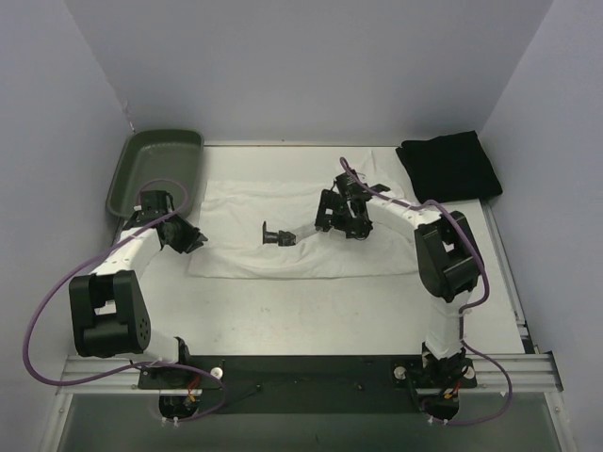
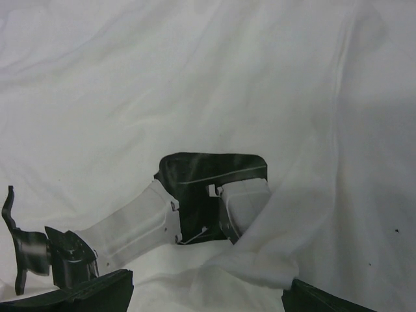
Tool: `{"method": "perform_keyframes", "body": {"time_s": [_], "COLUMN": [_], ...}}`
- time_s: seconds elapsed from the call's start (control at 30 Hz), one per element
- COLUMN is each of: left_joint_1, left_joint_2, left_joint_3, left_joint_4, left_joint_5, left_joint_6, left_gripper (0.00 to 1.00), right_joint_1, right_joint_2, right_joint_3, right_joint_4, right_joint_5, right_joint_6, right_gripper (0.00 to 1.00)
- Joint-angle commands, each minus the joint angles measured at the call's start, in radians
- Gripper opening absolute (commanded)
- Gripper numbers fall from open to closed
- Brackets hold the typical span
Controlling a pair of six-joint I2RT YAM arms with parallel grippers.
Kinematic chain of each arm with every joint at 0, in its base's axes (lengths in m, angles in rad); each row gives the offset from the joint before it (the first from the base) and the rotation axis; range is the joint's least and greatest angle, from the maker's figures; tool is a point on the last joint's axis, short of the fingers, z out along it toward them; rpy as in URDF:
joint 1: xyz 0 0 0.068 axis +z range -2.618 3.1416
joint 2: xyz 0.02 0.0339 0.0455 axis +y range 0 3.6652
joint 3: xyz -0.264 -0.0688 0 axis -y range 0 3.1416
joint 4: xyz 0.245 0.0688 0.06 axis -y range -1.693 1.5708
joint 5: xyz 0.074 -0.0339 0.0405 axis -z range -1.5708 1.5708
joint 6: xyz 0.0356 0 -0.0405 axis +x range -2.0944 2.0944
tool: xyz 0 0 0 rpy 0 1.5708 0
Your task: Fold and stack the t-shirts
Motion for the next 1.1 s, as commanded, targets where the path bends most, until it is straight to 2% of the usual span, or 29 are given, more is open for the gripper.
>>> {"method": "perform_keyframes", "body": {"time_s": [0.0,0.23,0.37,0.57,0.73,0.93,1.03,1.07], "left_joint_1": [0.007,0.010,0.010,-0.002,-0.083,-0.263,-0.337,-0.350], "left_joint_2": [-0.019,-0.014,-0.015,-0.012,0.020,0.066,0.124,0.148], "left_joint_3": [0.016,0.006,0.000,0.019,0.097,0.196,0.258,0.269], "left_joint_4": [0.029,0.045,0.054,0.045,0.000,-0.012,-0.015,-0.009], "left_joint_5": [0.011,0.012,0.020,0.017,-0.012,-0.054,-0.049,-0.046], "left_joint_6": [0.011,0.006,0.004,0.029,0.052,0.049,0.058,0.061], "left_gripper": [0.30,0.31,0.31,0.29,0.09,0.09,0.09,0.13], "right_joint_1": [-0.009,-0.016,-0.015,0.031,0.118,0.226,0.237,0.240], "right_joint_2": [0.039,0.157,0.158,-0.063,-0.193,-0.258,-0.289,-0.296], "right_joint_3": [0.120,0.301,0.335,0.160,0.039,-0.127,-0.242,-0.269], "right_joint_4": [-0.002,0.013,0.048,0.062,0.012,0.018,0.056,0.070], "right_joint_5": [-0.007,-0.037,-0.057,0.026,-0.002,0.046,0.056,0.061], "right_joint_6": [-0.001,-0.004,0.002,-0.045,-0.052,-0.026,-0.006,-0.001], "right_gripper": [1.00,1.00,1.00,1.00,1.00,1.00,1.00,1.00]}}
